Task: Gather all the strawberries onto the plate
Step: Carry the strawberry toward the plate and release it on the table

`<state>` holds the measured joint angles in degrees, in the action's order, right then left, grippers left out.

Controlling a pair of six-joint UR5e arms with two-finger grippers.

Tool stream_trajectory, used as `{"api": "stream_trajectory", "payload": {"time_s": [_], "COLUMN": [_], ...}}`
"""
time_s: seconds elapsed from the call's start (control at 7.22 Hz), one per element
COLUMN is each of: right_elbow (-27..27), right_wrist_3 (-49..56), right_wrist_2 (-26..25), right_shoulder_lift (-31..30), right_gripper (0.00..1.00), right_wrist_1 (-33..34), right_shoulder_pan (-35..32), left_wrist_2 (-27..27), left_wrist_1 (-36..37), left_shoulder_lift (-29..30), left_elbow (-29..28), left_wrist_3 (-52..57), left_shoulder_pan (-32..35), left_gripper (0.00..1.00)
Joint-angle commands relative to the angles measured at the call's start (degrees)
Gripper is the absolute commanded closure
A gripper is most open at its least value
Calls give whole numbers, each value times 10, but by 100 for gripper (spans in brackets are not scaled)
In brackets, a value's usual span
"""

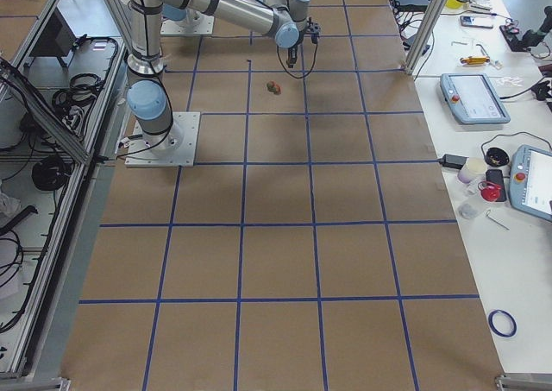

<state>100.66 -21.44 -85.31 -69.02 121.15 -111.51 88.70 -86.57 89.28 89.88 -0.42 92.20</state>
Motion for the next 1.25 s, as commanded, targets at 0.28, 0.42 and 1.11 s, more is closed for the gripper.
{"api": "stream_trajectory", "payload": {"time_s": [0.28, 0.42, 1.11], "right_elbow": [-39, -38, -21], "right_wrist_3": [-86, -86, -42], "right_wrist_2": [10, 11, -35], "right_shoulder_lift": [73, 78, 34], "right_gripper": [82, 54, 0], "right_wrist_1": [34, 37, -10], "right_shoulder_pan": [-72, -72, -31], "left_wrist_2": [1, 1, 1], "left_wrist_1": [0, 0, 0], "left_shoulder_lift": [-1, -1, -2], "left_elbow": [0, 0, 0], "left_wrist_3": [0, 0, 1], "left_shoulder_pan": [0, 0, 0], "left_gripper": [0, 0, 0]}}
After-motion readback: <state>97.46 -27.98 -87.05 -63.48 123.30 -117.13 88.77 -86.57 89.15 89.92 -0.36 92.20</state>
